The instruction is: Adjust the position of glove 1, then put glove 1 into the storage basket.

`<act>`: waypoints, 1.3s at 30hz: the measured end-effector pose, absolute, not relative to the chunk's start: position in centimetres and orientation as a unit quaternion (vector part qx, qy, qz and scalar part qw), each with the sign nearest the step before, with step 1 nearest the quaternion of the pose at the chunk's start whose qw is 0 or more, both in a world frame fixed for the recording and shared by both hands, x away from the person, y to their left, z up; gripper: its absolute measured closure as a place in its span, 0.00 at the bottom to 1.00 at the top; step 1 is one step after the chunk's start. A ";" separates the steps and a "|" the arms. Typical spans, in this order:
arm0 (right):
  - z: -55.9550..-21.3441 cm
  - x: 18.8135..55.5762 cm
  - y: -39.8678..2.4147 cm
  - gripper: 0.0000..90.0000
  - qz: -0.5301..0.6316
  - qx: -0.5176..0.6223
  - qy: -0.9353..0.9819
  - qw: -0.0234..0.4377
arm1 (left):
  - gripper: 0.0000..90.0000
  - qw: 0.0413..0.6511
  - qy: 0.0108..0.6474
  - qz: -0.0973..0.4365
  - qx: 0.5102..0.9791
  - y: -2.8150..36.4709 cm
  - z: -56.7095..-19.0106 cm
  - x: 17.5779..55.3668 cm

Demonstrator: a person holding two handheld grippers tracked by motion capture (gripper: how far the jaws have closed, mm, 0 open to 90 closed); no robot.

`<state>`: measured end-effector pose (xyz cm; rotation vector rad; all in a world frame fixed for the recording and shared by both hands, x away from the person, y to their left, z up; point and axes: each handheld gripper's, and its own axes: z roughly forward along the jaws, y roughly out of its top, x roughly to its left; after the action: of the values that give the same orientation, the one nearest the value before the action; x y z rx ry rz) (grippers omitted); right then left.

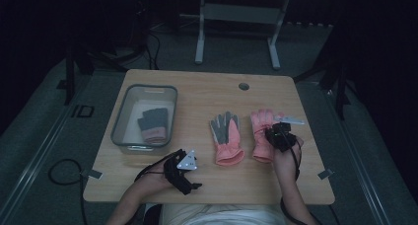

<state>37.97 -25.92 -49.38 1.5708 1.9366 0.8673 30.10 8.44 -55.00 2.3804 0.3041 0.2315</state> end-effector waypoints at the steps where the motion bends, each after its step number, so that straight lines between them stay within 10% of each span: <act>1: -49.8 38.1 -25.9 0.93 0.314 0.579 0.711 0.245 | 0.09 0.357 0.116 0.091 0.923 8.4 -55.0 30.1; 21: -50.8 40.1 -27.0 0.69 0.303 0.491 0.777 0.251 | 0.09 0.357 0.115 0.088 0.923 8.5 -55.1 30.0; 34: -52.6 40.3 -27.1 0.69 0.269 0.417 0.831 0.252 | 0.09 0.355 0.112 0.090 0.924 8.4 -55.0 30.1; 39: -52.8 40.4 -27.1 0.86 0.272 0.422 0.829 0.245 | 0.09 0.355 0.112 0.090 0.924 8.4 -55.0 30.0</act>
<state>40.36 -27.13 -52.84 1.1524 2.2632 0.7427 29.98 8.39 -55.05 2.3876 0.2899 0.2327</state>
